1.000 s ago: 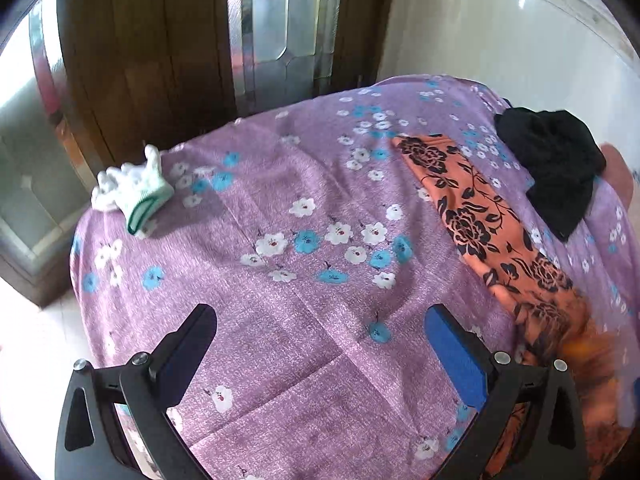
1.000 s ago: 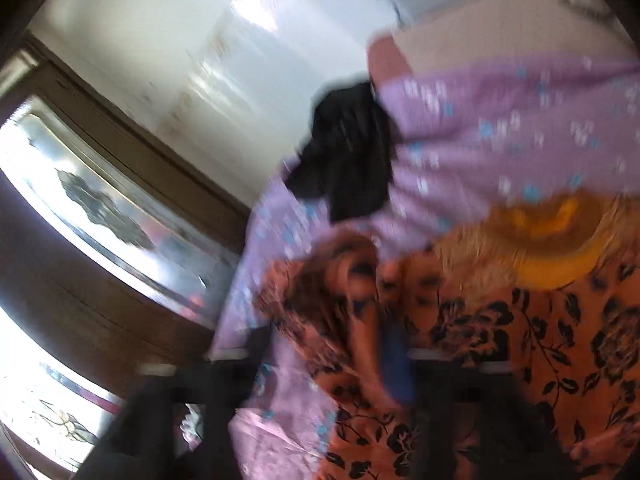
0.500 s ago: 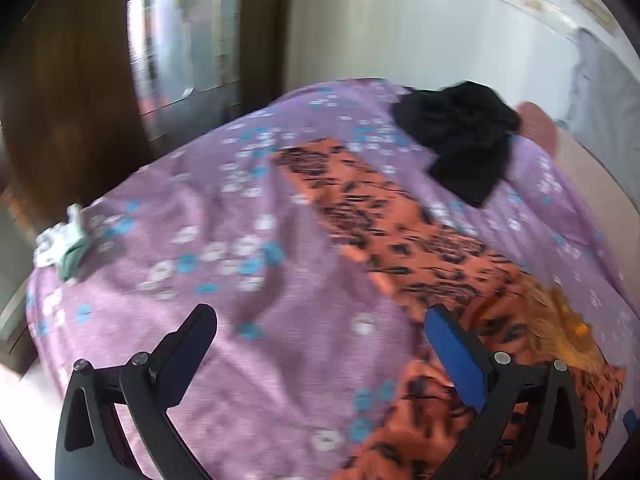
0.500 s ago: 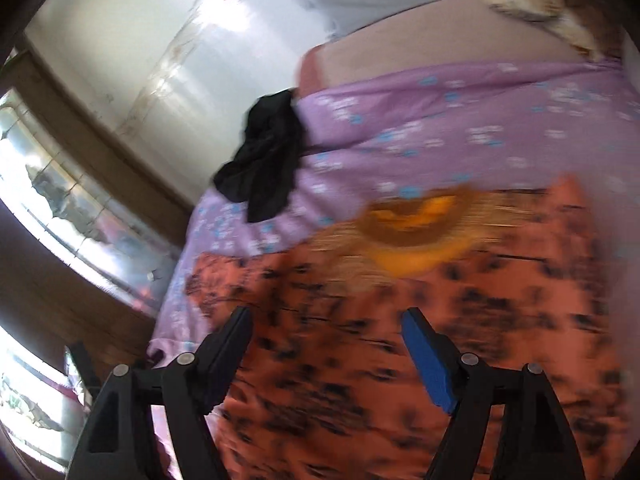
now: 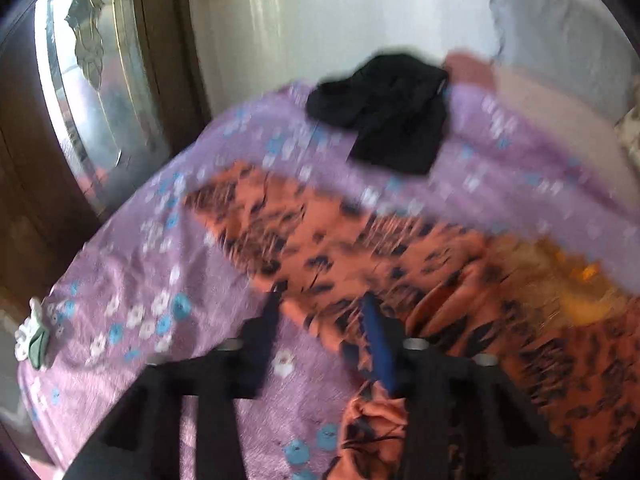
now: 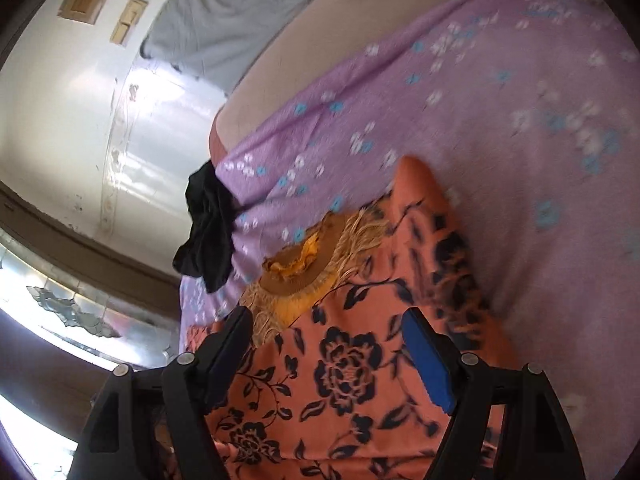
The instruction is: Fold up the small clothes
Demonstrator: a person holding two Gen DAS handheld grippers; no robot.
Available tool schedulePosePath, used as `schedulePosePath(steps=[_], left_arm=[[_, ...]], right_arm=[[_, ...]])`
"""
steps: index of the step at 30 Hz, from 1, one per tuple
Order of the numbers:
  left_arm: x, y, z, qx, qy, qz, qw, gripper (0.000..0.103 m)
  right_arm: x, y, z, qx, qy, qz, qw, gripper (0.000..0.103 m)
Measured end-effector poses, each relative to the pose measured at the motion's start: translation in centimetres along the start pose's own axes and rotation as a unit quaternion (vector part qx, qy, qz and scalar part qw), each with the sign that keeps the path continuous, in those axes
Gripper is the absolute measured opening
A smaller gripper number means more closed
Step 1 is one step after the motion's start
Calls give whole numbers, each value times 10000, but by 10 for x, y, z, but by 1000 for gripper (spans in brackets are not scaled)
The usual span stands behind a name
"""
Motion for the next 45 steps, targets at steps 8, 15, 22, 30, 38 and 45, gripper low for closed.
schedulePosePath(steps=[8, 15, 22, 30, 38, 45], left_arm=[[-110, 11, 34, -908, -376, -2175, 9711, 40], [-168, 0, 55, -795, 161, -3440, 9355, 81], [-151, -35, 93, -697, 1111, -3646, 9219, 84], [-118, -62, 126, -755, 441, -2765, 9570, 32], [-108, -72, 111, -338, 453, -2553, 9652, 5], [-114, -115, -4, 889, 559, -2481, 9630, 5]], right_arm=[[9, 6, 13, -16, 917, -347, 9952, 75], [-17, 31, 18, -169, 587, -721, 9955, 75], [-31, 44, 34, -186, 789, -1175, 9898, 75], [-22, 42, 39, -313, 831, -1047, 9905, 75], [-17, 36, 38, -249, 882, -1006, 9907, 75], [-25, 38, 32, -207, 752, -1057, 9913, 75]])
Point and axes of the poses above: each gripper's, at about its wrist camera, not at the fingertips, and z roughly the way its jaws point, x to its right, y to its underside, the point moved 4 cm from there along z, roughly the way its jaws point, and after that the axes turned 2 degrees about x, right-handed, at the moved point
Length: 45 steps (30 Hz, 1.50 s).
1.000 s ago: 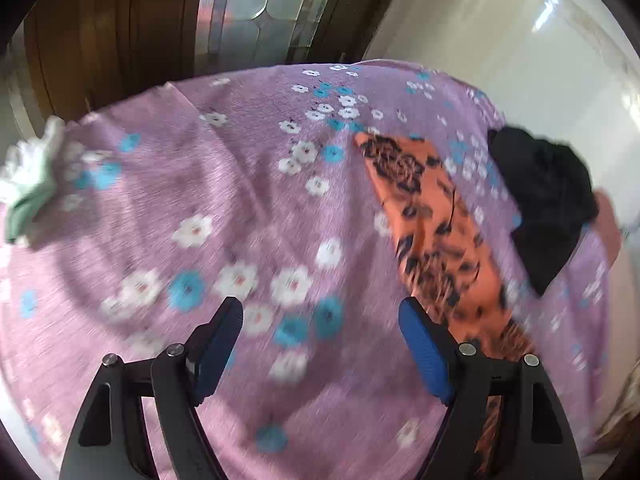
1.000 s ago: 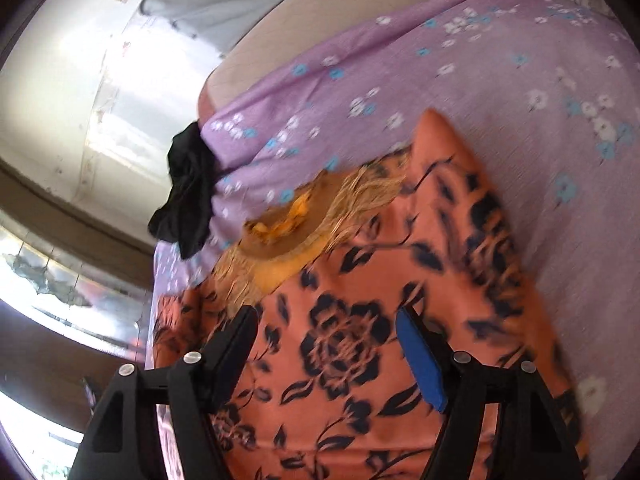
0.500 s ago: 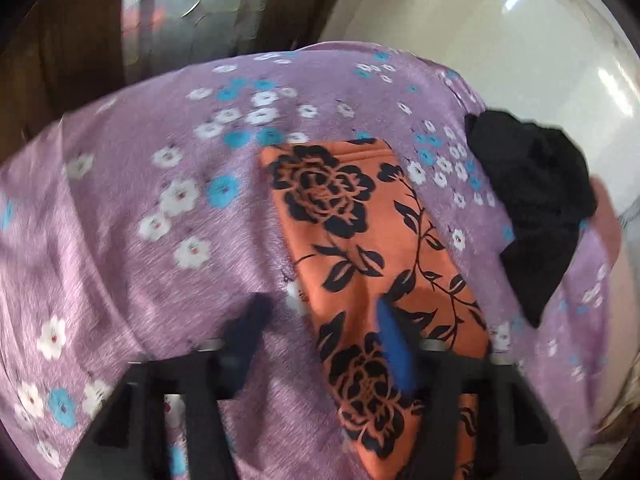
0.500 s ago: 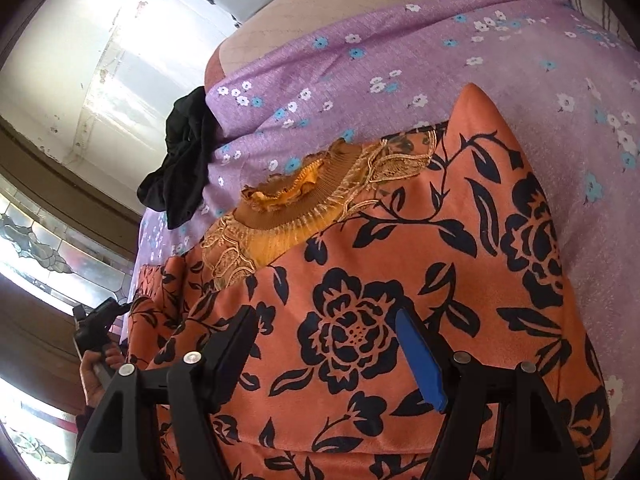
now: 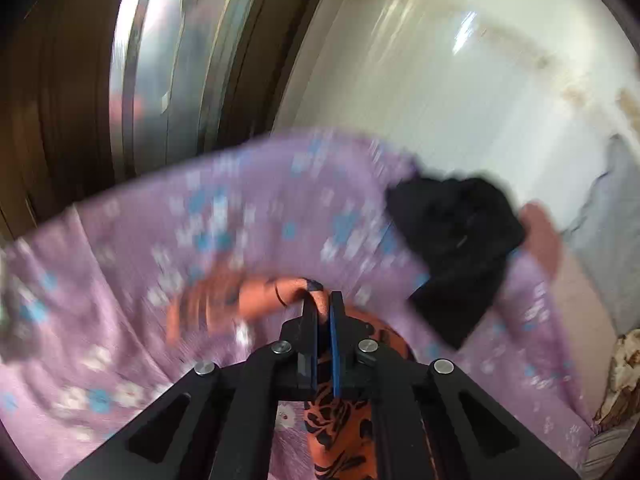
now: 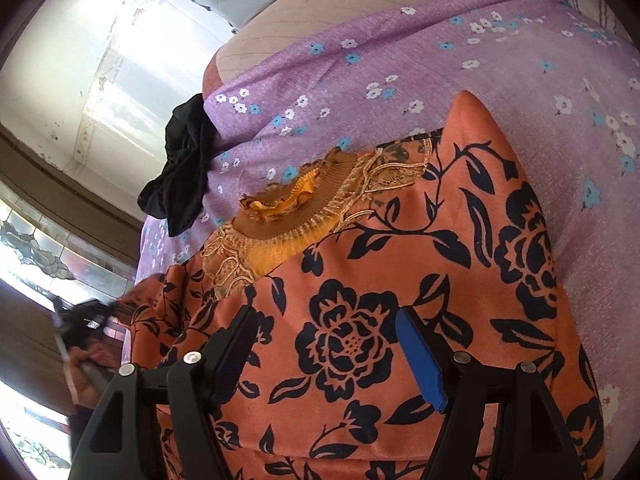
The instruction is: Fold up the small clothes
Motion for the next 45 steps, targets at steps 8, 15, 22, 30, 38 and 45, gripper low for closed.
schedulePosePath(steps=[8, 15, 22, 30, 38, 45], left_arm=[[58, -37, -157, 1463, 913, 703, 9825, 5], [143, 4, -208, 1426, 1844, 1679, 9579, 5], [255, 135, -195, -47, 2764, 3640, 8894, 7], [248, 174, -214, 78, 2886, 4354, 8527, 82], [168, 143, -136, -23, 1436, 3648, 9200, 83], [118, 172, -33, -1206, 20, 3651, 9231, 82]], right_arm=[[-8, 0, -17, 219, -135, -21, 9997, 75], [1, -8, -38, 442, -229, 119, 9987, 75], [36, -32, -71, 914, -304, 643, 9933, 75], [69, -51, -91, 1201, -341, 1238, 9844, 77], [40, -48, -86, 1139, -319, 795, 9898, 77], [-23, -54, -54, 834, 250, -471, 9951, 77]])
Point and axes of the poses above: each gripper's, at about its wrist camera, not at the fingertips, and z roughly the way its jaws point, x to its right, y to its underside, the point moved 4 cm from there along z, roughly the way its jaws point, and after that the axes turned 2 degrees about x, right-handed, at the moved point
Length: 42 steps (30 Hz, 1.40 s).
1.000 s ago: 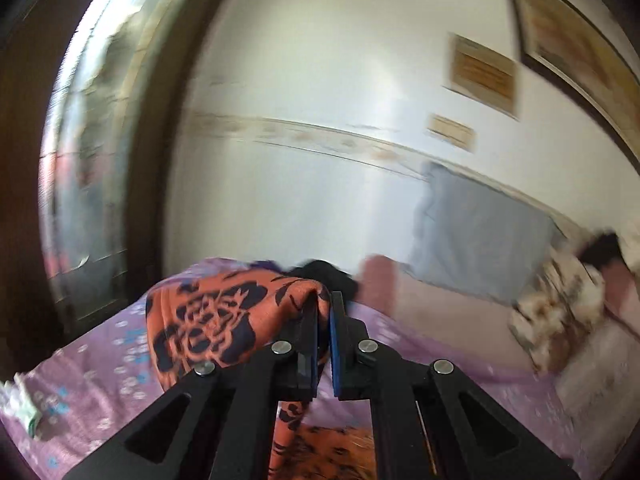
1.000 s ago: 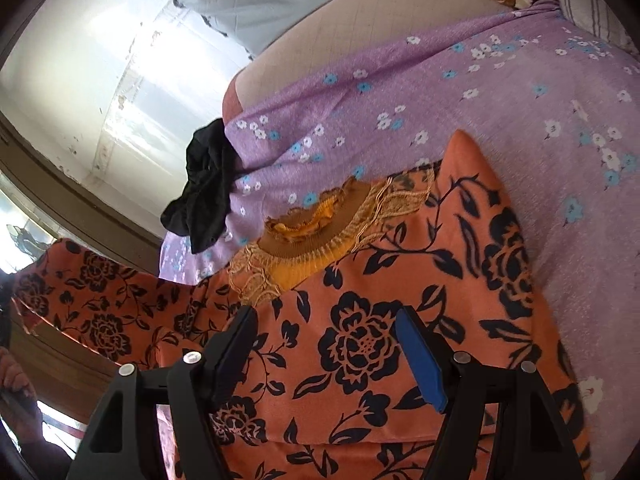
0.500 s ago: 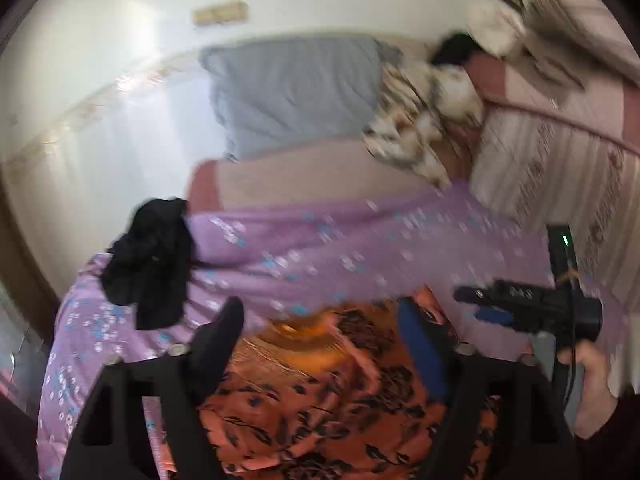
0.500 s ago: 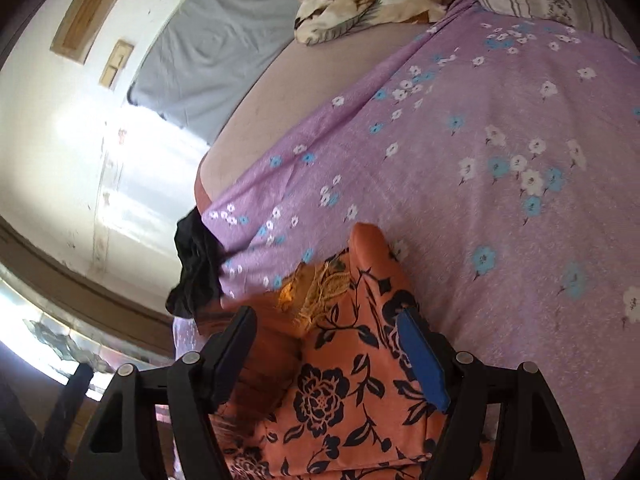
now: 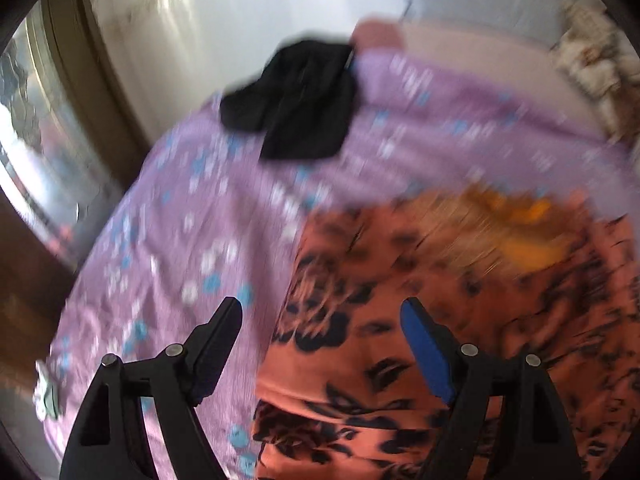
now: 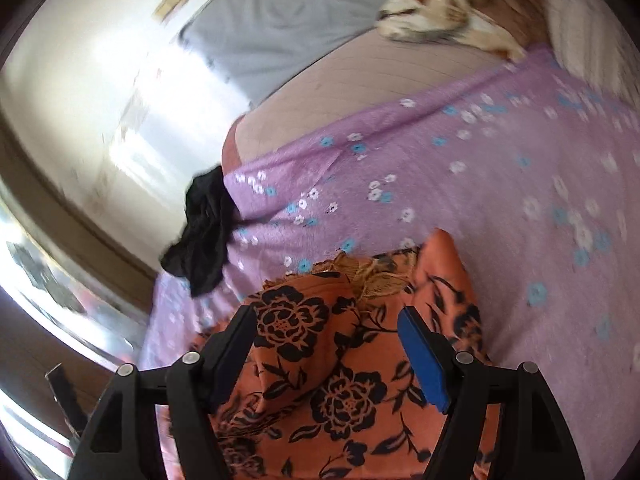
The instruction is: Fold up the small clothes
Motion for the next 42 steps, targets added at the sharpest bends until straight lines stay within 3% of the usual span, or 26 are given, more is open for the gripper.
schedulePosePath(steps=[2, 6, 11, 13, 16, 18, 21, 23, 25, 29, 34, 35, 37, 38, 39, 42], left_arm=[[2, 14, 17, -392, -70, 98, 9992, 82], [12, 30, 34, -743, -8, 479, 9961, 82], [5, 38, 32, -770, 254, 463, 9956, 82], [6, 40, 33, -746, 284, 496, 9956, 82], [7, 42, 30, -708, 312, 531, 9956, 82], [5, 45, 26, -751, 348, 404, 9957, 82], [2, 49, 25, -857, 437, 103, 9953, 82], [3, 51, 24, -868, 421, 82, 9953, 82], [4, 52, 23, -872, 407, 101, 9953, 82], [3, 53, 22, -905, 483, 63, 9947, 82], [0, 54, 26, -971, 650, 1, 9931, 82], [-1, 54, 26, -991, 680, -8, 9928, 82], [-1, 53, 27, -1013, 705, -18, 9924, 82], [-1, 53, 27, -1032, 713, -26, 9921, 82], [-1, 53, 28, -1040, 714, -32, 9920, 83], [-1, 52, 28, -1059, 698, -69, 9919, 83]], right_arm=[[-24, -1, 21, -241, 316, -541, 9977, 79], [-73, 9, 72, -872, 1114, -1797, 9735, 79], [-75, 22, 114, -1405, 2100, -2157, 9432, 79], [-64, 27, 120, -1491, 2391, -2098, 9362, 77], [-45, 36, 123, -1898, 2348, -1674, 9385, 44], [-37, 32, 110, -1800, 2097, -1215, 9533, 44], [-39, 13, 70, -1067, 1664, -810, 9769, 59], [-48, 6, 52, -738, 1493, -820, 9826, 76], [-69, 6, 45, -743, 1357, -1210, 9805, 79], [-104, 32, 65, -1245, 1685, -2386, 9482, 80], [-95, 67, 121, -1812, 3054, -3360, 8723, 80], [-87, 69, 127, -1912, 3201, -3393, 8636, 78], [-75, 67, 129, -1860, 3175, -3217, 8724, 75], [-72, 63, 127, -1851, 3121, -3075, 8797, 49], [-67, 59, 125, -1905, 3036, -2914, 8869, 34], [-61, 37, 107, -1680, 2716, -2392, 9170, 16]])
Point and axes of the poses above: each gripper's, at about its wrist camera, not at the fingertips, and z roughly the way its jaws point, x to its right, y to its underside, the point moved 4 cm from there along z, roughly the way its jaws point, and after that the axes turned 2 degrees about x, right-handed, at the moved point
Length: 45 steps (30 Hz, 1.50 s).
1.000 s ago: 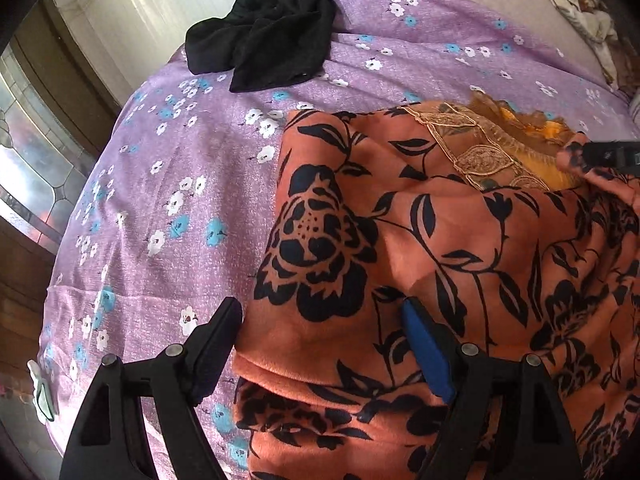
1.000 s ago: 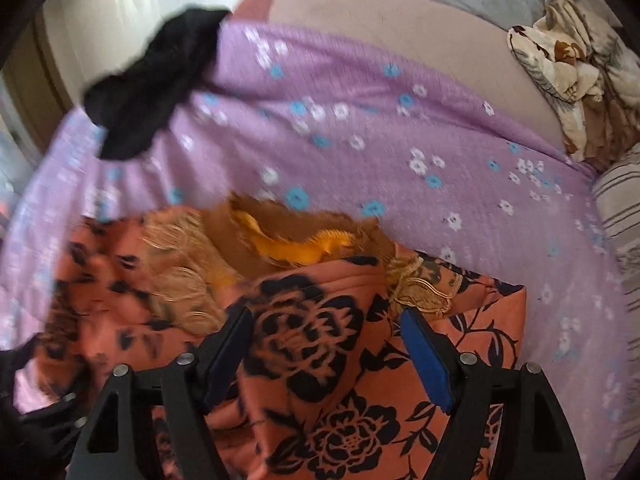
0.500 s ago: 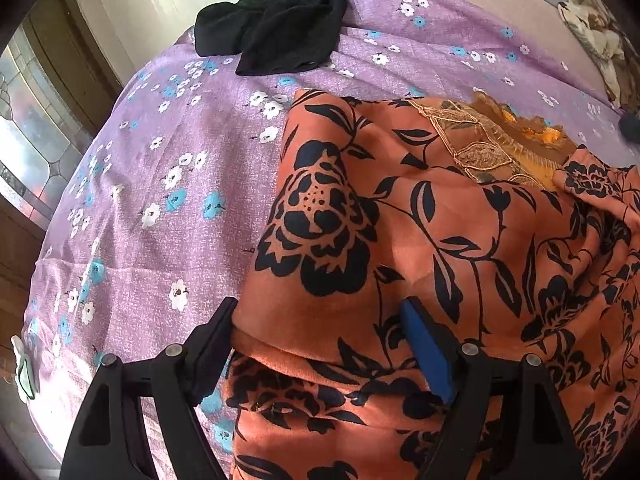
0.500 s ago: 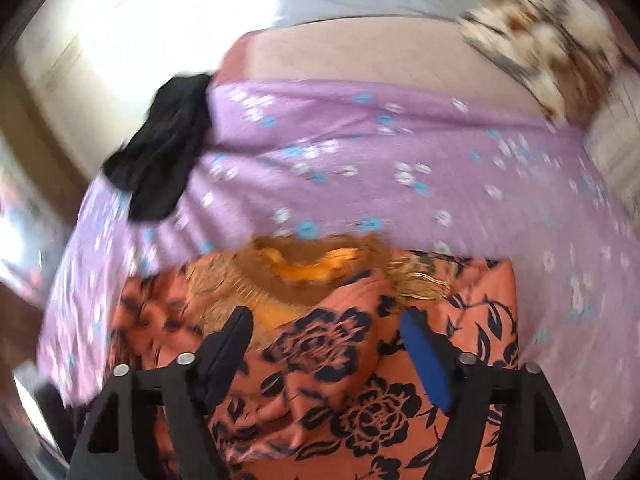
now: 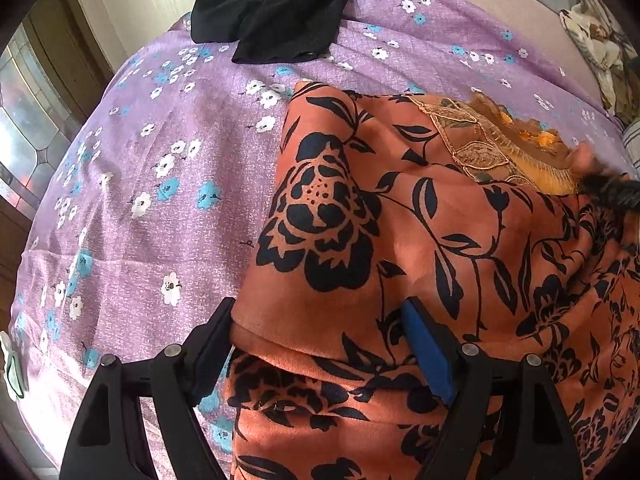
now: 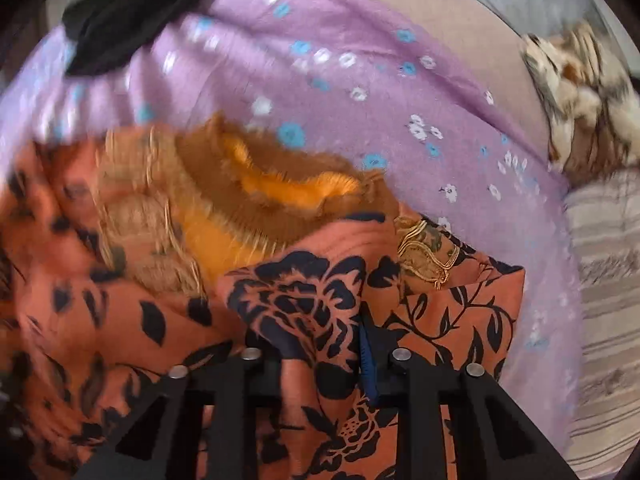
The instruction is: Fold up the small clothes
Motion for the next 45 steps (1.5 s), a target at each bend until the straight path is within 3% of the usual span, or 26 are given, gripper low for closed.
schedulePosePath(steps=[2, 4, 5, 7, 10, 12, 13, 16, 18, 20, 23, 25, 27, 29, 30, 31, 33, 35, 38, 40, 45], left_arm=[[0, 0, -1, 20, -2, -34, 10000, 83], [-1, 1, -3, 58, -29, -60, 10000, 83], [-2, 1, -4, 80, -58, -70, 9999, 83], [-1, 5, -6, 111, -128, -59, 9998, 83], [4, 11, -11, 192, -253, 51, 9995, 83], [8, 16, -17, 259, -295, 198, 9990, 83], [11, 19, -22, 299, -280, 274, 9988, 83], [18, 28, -33, 373, -158, 530, 9978, 83], [23, 33, -34, 376, -149, 696, 9968, 83], [22, 35, -34, 376, -125, 745, 9964, 83], [10, 30, -37, 393, 41, 425, 9983, 83], [-2, 24, -42, 513, 64, 139, 9986, 82], [-18, 18, -49, 734, -55, -117, 9972, 82], [-29, 15, -46, 788, -249, -211, 9964, 82], [-34, 15, -40, 703, -384, -235, 9965, 82], [-37, 16, -34, 599, -447, -264, 9969, 82], [-39, 19, -25, 421, -410, -355, 9976, 83], [-36, 17, -28, 470, -470, -346, 9972, 83], [-35, 12, -42, 772, -602, -369, 9945, 82], [-31, 7, -49, 962, -591, -371, 9929, 82], [0, 8, -46, 956, -345, 243, 9945, 82]], right_arm=[[24, -5, -20, 289, -326, 515, 9977, 13], [50, -6, -44, 689, -881, 1108, 9875, 13], [65, -3, -60, 1003, -1237, 1389, 9774, 13], [93, 13, -80, 1386, -1456, 1803, 9629, 12], [125, 51, -78, 1813, -1964, 2318, 9353, 12], [138, 83, -63, 1480, -1663, 2432, 9441, 12], [146, 102, -54, 1274, -1761, 2566, 9418, 13], [162, 120, -44, 1027, -2298, 3141, 9154, 16], [167, 117, -48, 1150, -2445, 3372, 9018, 27], [164, 107, -53, 1219, -2428, 3365, 9016, 87], [150, 90, -51, 1400, -2375, 3103, 9098, 89], [138, 82, -33, 1138, -2291, 2874, 9230, 87], [126, 79, -10, 791, -2167, 2769, 9328, 77], [113, 80, 14, 305, -1824, 2603, 9477, 41], [109, 82, 21, 179, -1673, 2543, 9524, 36], [105, 82, 21, 292, -1488, 2416, 9585, 31], [99, 81, 12, 443, -1347, 2116, 9670, 0], [99, 82, 1, 586, -1289, 2021, 9691, 0], [111, 80, -19, 917, -873, 1881, 9740, 0], [121, 84, -19, 775, -896, 2053, 9715, 0], [89, 88, -21, 563, -2176, 1783, 9580, 4]])
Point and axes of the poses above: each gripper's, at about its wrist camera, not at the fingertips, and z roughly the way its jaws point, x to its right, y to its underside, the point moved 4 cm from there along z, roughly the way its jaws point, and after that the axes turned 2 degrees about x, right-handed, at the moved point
